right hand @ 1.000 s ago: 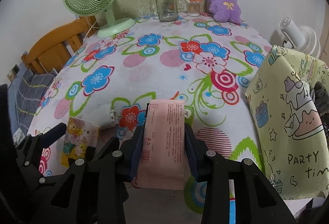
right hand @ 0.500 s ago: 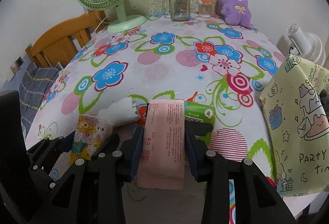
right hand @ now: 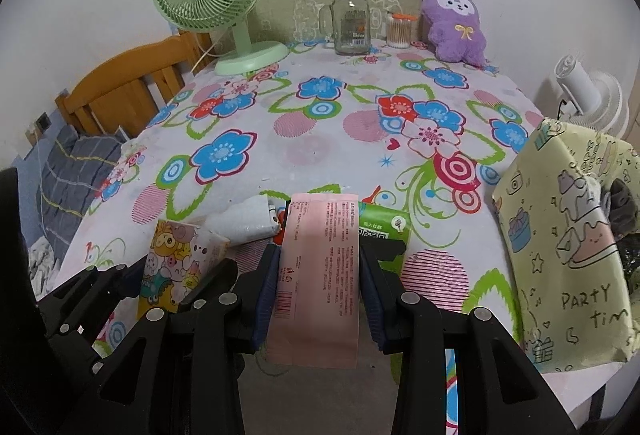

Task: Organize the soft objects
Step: 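Carry the pink packet and cartoon tissue pack with both tools over the box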

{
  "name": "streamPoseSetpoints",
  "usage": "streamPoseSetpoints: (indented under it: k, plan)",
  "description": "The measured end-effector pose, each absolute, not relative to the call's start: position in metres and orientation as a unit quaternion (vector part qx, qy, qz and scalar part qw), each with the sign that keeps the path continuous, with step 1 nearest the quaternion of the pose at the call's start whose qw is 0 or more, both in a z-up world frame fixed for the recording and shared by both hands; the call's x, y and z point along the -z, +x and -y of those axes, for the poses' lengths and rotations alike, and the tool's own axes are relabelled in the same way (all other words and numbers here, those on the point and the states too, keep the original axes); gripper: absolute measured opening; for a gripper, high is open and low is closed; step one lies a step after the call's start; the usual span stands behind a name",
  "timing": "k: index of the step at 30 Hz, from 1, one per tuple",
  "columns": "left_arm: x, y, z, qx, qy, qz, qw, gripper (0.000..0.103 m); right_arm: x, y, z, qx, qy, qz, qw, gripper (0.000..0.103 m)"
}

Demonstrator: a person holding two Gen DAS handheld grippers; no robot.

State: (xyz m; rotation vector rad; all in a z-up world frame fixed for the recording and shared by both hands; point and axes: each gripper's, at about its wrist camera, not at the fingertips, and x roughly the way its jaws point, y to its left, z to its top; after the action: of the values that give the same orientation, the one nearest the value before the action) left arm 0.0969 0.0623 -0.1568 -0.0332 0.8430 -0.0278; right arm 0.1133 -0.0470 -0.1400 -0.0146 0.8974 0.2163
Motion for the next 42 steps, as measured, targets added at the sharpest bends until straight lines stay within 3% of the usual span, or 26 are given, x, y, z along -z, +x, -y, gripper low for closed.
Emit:
streamPoseSetpoints:
  k: [42]
  plan:
    - [0.050, 0.062, 0.012, 0.053, 0.015, -0.306, 0.950, 0.048, 0.038, 0.075, 0.112, -0.076, 0.004, -0.326, 0.942, 0.042]
